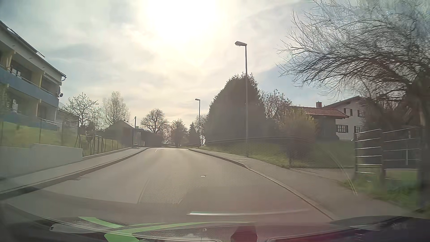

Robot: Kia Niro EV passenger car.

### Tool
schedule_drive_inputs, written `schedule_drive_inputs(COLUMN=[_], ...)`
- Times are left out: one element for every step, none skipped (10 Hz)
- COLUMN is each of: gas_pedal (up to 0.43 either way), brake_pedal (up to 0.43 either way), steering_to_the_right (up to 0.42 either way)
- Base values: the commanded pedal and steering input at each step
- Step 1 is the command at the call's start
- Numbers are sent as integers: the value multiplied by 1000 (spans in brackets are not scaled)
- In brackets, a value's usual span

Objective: Follow the waypoints while adhering to traffic rules and regulations

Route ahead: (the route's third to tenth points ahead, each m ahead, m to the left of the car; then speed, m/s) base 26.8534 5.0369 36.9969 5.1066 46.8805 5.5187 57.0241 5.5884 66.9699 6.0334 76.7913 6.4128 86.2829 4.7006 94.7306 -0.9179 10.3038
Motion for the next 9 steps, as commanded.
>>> schedule_drive_inputs(gas_pedal=[350,350,350,350,331,331,331,331,319], brake_pedal=[0,0,0,0,0,0,0,0,0], steering_to_the_right=[-53,-51,-51,-51,-50,-50,-51,-51,-51])
